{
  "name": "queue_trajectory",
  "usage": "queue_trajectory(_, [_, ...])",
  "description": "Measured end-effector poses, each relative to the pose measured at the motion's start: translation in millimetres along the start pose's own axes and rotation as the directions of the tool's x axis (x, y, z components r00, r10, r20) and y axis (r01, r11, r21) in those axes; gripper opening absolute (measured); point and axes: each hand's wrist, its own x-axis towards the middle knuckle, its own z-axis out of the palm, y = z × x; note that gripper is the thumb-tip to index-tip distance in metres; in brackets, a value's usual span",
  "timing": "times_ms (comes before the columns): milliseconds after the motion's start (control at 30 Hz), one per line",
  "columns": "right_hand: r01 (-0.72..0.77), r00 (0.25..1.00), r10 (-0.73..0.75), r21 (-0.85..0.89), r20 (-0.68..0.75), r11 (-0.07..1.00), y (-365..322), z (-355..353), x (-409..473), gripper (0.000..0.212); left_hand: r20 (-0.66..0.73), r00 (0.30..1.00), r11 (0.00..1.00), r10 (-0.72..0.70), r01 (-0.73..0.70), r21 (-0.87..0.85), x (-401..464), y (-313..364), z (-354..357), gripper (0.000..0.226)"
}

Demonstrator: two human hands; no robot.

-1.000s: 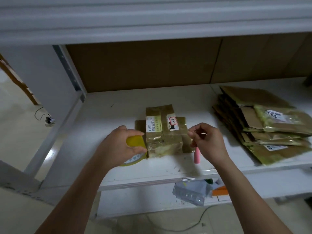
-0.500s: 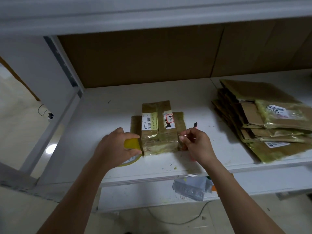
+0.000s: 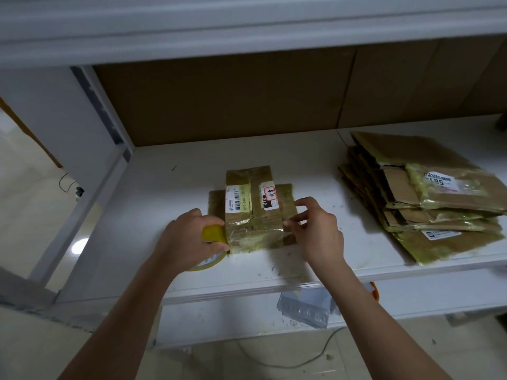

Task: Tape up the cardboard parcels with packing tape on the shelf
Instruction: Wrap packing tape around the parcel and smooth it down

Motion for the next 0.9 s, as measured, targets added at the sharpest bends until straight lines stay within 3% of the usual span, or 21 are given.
queue_trajectory(133, [-0.018,1.0,0.012,-0.214,-0.027,0.977,8.8,-9.8,0.9,0.048,0.013,1.0,1.0,-0.011,0.011,-0.023,-2.8,0.5,-1.0,0.067])
queue_trajectory(233, [0.136,0.984,-0.13,0.044,-0.118,0.99,24.7,-10.9,-3.4,0.026,-0.012,1.0,1.0,0.001,-0.001,-0.027,-2.7,0.4,-0.7,0.064])
queue_trajectory(267, [0.182,0.98,-0.166,0.155,-0.112,0.971,26.2,-9.8,-8.2,0.029,-0.017,1.0,1.0,0.0,-0.001,-0.025,-2.3,0.8,-0.1,0.06])
queue_trajectory(333, [0.168,0.974,-0.209,0.328,0.093,0.93,24.7,-5.9,-21.0,0.048,-0.023,1.0,1.0,-0.001,0.001,-0.024,-1.4,0.9,1.5,0.056])
queue_trajectory(400, [0.077,0.895,-0.226,0.367,0.384,0.927,22.9,1.3,-32.9,0.065,-0.022,1.0,1.0,-0.005,0.004,-0.016,-0.6,0.8,2.3,0.056])
queue_trajectory(433, [0.048,0.867,-0.223,0.37,0.446,0.928,24.1,3.4,-36.0,0.072,-0.019,1.0,1.0,-0.006,0.006,-0.011,-0.5,1.0,2.6,0.056])
queue_trajectory(533, [0.028,0.866,-0.224,0.403,0.448,0.915,25.0,-2.8,-33.5,0.079,-0.023,1.0,1.0,-0.008,0.008,-0.002,0.8,2.6,3.2,0.056])
queue_trajectory(767, [0.06,0.847,-0.241,0.365,0.474,0.929,14.0,-6.1,-23.9,0.075,-0.03,0.999,1.0,-0.022,0.022,0.008,-0.8,6.1,2.6,0.056])
queue_trajectory(833, [0.19,0.888,-0.292,0.294,0.356,0.937,9.0,-2.6,-20.4,0.07,-0.035,0.999,0.999,-0.029,0.03,0.017,-0.7,10.5,2.6,0.055])
queue_trajectory(900, [0.376,0.876,-0.371,0.047,0.308,0.925,5.3,2.5,-15.5,0.071,-0.052,0.998,0.999,-0.031,0.032,0.019,-0.6,17.3,3.1,0.052])
